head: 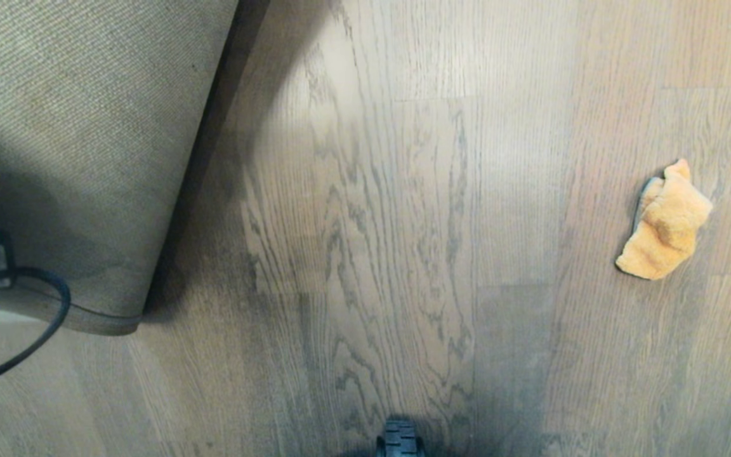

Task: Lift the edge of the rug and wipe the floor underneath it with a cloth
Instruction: Pick up the rag

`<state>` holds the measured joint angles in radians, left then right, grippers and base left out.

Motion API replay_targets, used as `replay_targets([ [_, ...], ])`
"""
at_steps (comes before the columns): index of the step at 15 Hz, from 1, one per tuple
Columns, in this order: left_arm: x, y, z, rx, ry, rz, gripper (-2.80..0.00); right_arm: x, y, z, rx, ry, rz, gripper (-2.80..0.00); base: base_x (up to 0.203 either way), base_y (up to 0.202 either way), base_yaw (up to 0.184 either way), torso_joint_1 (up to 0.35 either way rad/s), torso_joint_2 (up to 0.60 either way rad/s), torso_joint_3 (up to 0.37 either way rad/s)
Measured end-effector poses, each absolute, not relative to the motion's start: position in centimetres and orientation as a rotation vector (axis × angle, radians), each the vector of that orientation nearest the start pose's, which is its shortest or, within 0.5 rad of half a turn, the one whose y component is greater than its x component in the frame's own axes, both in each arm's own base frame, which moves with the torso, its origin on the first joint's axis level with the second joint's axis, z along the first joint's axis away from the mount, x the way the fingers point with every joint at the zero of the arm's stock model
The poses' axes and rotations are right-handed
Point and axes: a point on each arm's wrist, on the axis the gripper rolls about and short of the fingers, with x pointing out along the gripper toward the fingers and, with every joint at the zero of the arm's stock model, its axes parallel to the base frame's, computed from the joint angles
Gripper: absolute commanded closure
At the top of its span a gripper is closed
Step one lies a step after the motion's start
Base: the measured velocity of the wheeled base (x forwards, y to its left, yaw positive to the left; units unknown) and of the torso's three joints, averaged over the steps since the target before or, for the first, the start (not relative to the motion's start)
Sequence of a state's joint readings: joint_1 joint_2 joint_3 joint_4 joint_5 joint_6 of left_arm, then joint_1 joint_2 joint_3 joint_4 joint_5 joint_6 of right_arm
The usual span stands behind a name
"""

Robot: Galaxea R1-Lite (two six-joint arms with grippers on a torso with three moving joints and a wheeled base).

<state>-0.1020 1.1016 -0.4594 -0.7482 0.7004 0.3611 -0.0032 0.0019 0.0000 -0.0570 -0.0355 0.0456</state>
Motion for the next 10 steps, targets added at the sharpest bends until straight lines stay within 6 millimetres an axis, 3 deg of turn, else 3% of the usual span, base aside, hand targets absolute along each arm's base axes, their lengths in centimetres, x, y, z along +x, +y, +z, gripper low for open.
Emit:
replay_targets([
  [6, 15.3, -0.2, 23.2, 0.312, 0.019, 0.602, 0.00, -2.2, 0.0, 8.0, -0.050, -0.024, 0.006, 0.00, 0.000, 0.000, 0.000, 0.000, 0.00, 0.000],
  [10, 15.7, -0.3, 23.3, 0.314, 0.024, 0.599, 0.00, -1.4, 0.2, 11.3, -0.074, 0.015, 0.090, 0.00, 0.000, 0.000, 0.000, 0.000, 0.00, 0.000],
])
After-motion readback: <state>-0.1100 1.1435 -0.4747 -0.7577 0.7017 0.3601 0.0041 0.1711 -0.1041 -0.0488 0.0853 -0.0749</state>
